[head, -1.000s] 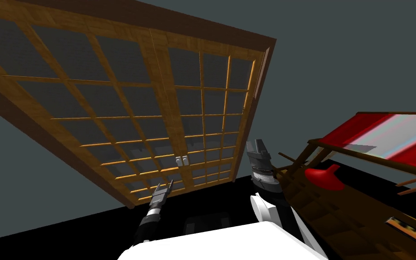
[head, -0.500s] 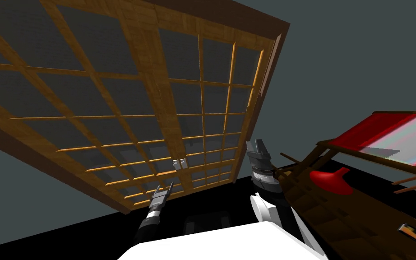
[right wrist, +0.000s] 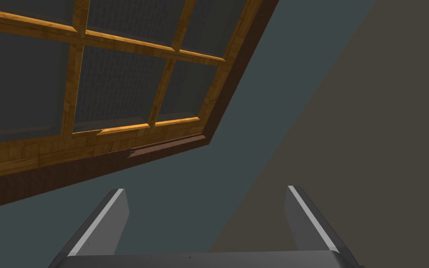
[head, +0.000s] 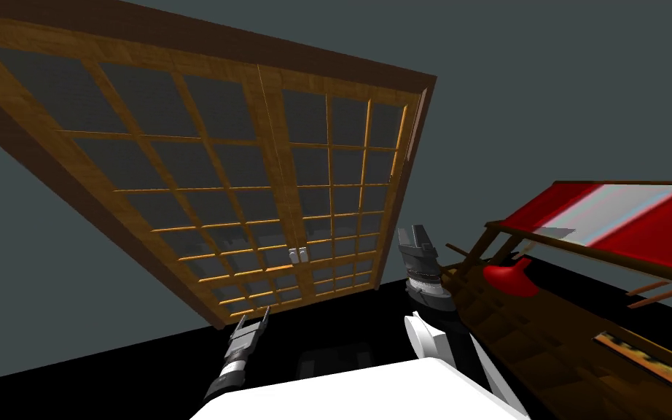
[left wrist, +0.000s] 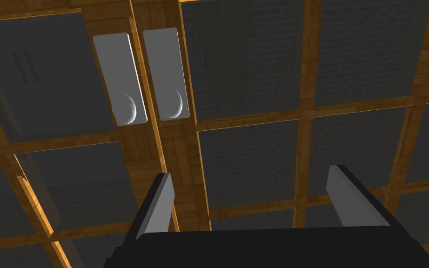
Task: Pull the door open
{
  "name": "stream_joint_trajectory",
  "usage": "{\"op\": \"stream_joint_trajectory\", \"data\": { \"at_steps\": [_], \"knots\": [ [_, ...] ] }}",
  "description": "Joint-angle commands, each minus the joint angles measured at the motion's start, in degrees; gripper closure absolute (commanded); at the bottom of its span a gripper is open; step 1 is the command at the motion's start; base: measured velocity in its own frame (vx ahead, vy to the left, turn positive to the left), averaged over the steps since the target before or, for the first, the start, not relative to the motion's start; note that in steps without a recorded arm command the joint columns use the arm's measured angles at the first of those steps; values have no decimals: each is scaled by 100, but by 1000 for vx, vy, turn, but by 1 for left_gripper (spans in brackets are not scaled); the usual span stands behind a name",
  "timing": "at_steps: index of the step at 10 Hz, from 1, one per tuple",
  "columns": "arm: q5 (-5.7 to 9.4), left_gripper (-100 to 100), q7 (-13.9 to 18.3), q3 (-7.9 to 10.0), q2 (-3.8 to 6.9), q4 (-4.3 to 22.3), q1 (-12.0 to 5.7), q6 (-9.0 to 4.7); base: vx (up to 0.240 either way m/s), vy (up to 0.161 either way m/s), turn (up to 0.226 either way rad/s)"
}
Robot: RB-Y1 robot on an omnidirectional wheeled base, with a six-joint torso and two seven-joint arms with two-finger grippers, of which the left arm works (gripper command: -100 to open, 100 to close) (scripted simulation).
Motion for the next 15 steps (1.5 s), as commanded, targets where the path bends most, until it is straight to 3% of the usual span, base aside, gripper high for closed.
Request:
{"op": "stream_joint_trajectory", "data": {
  "at_steps": [1,9,10,13,15],
  "knots": [
    [34,-100,-23,90,4,-102,159,121,-176,45,6],
    [351,-100,-366,841,84,396,518,270,-158,32,-22],
    [351,-100,-366,841,84,396,518,270,-81,28,-14],
    [506,-100,-565,1177,62,603,492,336,-64,41,-109],
    [580,-100,-694,1313,-8,672,291,363,77,58,-248]
  ]
}}
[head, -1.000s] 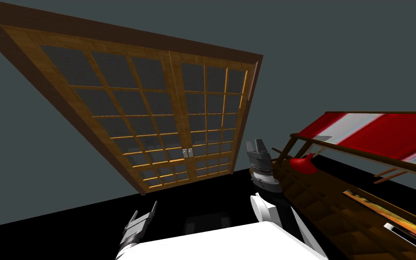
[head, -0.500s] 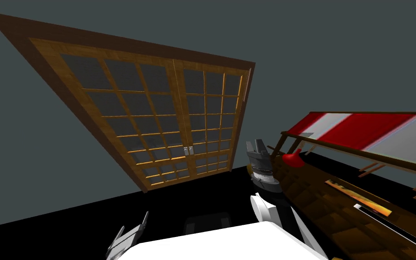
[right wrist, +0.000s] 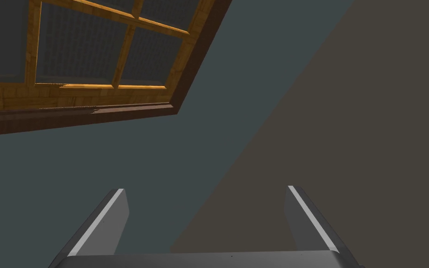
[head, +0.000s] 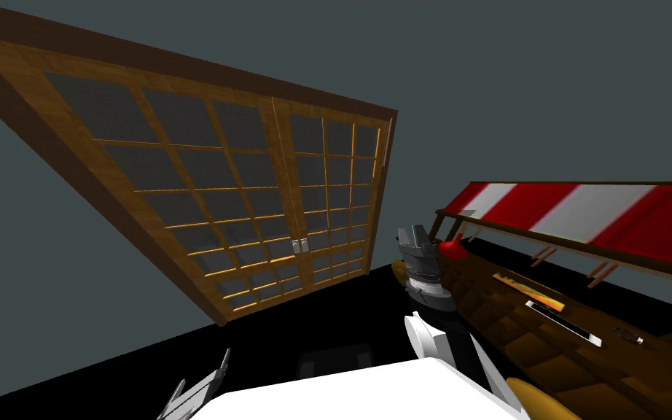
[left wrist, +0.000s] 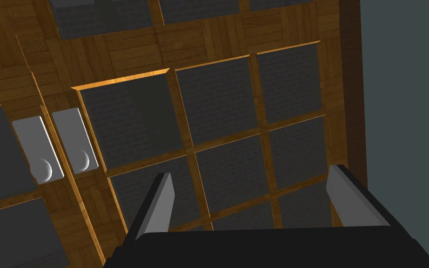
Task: Pull the door open
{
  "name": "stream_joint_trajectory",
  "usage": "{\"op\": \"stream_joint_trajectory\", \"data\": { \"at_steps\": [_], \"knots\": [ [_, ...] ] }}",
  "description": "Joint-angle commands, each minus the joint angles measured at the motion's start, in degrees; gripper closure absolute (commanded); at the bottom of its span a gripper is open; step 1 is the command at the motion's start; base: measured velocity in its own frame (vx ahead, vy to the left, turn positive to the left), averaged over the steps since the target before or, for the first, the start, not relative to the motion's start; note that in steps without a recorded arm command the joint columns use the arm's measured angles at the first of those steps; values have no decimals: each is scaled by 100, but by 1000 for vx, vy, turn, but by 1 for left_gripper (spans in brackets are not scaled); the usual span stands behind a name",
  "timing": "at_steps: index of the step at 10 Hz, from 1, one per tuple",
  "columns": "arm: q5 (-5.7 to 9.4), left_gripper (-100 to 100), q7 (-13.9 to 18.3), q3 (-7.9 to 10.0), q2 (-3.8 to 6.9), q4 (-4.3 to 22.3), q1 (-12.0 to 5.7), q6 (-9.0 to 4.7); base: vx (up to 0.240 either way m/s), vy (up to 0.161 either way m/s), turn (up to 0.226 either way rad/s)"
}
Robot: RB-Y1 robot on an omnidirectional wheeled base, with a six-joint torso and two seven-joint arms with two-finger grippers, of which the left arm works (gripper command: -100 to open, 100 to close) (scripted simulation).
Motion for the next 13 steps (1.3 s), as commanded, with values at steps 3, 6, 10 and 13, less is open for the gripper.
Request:
{"op": "stream_joint_trajectory", "data": {
  "at_steps": [3,6,10,13],
  "knots": [
    [48,-100,-117,60,-88,58,-327,-9,164,41,-125],
    [48,-100,-152,33,-151,28,-524,-15,171,35,-109],
    [31,-100,-191,-53,-257,-48,-866,-33,164,28,-108],
    [7,-100,-210,-142,-339,-122,-1139,-51,159,47,-107]
  ]
}}
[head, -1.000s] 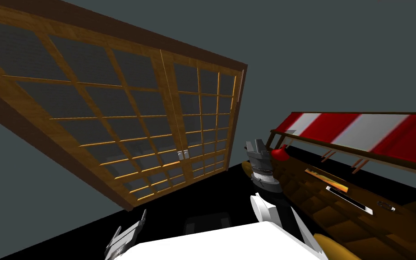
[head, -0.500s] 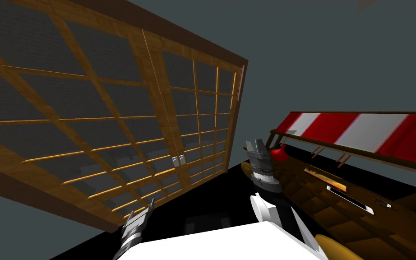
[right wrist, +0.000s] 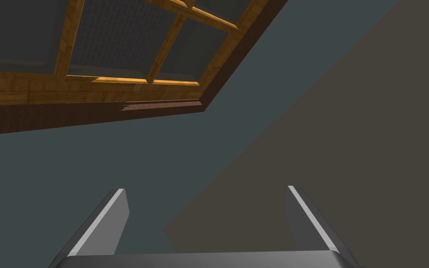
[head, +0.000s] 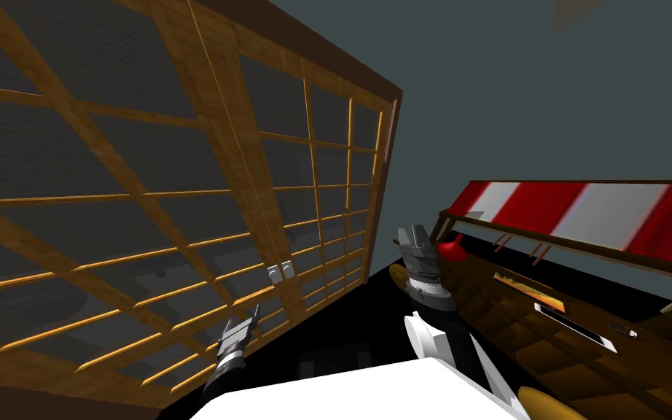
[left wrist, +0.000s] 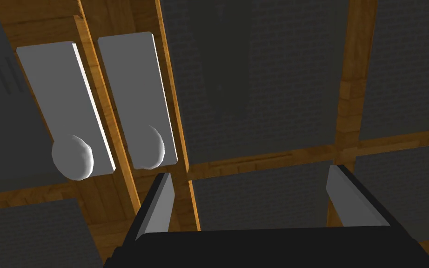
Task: Pull the door open
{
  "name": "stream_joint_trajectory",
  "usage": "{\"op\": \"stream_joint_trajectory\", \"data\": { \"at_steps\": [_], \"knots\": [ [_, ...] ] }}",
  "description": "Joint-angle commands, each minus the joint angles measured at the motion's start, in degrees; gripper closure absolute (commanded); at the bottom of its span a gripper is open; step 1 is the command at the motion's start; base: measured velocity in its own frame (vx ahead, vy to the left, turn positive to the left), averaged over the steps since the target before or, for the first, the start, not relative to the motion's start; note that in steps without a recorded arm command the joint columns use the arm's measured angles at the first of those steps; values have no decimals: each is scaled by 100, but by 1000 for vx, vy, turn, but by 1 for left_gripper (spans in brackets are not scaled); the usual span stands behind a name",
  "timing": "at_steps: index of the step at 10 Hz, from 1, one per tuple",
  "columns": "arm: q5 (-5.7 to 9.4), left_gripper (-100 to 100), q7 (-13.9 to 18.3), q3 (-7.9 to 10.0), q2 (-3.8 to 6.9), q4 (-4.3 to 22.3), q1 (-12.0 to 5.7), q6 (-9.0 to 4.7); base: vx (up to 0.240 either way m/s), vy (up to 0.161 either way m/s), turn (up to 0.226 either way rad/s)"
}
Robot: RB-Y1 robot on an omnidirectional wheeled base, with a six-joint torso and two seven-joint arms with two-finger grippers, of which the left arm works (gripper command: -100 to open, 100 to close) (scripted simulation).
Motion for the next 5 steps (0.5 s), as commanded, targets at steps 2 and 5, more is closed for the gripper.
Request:
{"op": "stream_joint_trajectory", "data": {
  "at_steps": [2,5],
  "knots": [
    [-14,-100,-20,-48,-51,-46,-156,-1,158,35,-74],
    [-49,-100,-28,-164,-132,-137,-445,-25,179,37,-103]
  ]
}}
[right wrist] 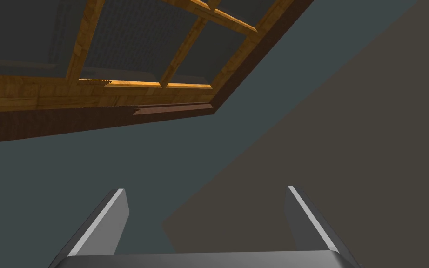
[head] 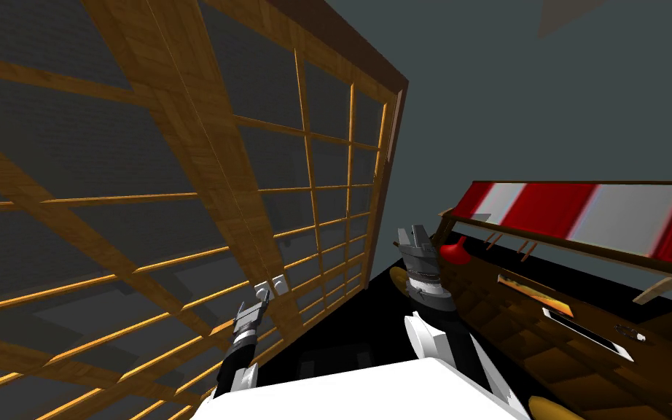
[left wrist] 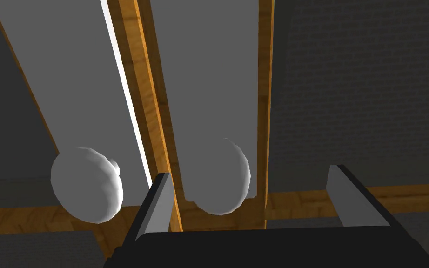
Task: Pull the door open
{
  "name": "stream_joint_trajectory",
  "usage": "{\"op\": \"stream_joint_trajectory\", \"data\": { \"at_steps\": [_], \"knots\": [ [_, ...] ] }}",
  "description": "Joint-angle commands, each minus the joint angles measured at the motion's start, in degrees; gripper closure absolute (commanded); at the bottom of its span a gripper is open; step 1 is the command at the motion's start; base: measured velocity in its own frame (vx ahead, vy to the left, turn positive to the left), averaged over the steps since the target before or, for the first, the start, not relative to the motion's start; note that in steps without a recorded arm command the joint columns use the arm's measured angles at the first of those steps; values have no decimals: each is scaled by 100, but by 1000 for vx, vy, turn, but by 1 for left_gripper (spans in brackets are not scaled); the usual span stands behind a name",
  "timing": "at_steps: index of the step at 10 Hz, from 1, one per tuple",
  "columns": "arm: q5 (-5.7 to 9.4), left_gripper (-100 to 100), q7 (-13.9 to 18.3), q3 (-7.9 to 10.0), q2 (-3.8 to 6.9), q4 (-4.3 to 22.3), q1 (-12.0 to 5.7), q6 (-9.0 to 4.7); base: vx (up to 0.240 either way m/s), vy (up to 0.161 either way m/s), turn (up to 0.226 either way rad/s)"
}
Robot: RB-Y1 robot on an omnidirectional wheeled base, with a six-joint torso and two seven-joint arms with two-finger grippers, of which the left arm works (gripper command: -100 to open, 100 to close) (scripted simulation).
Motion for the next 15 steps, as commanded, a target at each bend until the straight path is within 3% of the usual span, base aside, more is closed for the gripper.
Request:
{"op": "stream_joint_trajectory", "data": {
  "at_steps": [1,2,7,8,11,14,15],
  "knots": [
    [0,-100,0,0,0,0,0,0,91,20,-17],
    [0,100,0,0,0,0,0,0,-13,-6,2],
    [0,100,0,0,0,0,0,0,-15,-9,-6],
    [23,100,104,6,5,64,127,26,-82,-32,24],
    [34,100,134,18,15,77,165,29,-120,-38,18],
    [108,100,353,78,77,152,387,45,-133,-24,49],
    [108,100,353,78,77,50,387,45,-127,-14,57]
  ]
}}
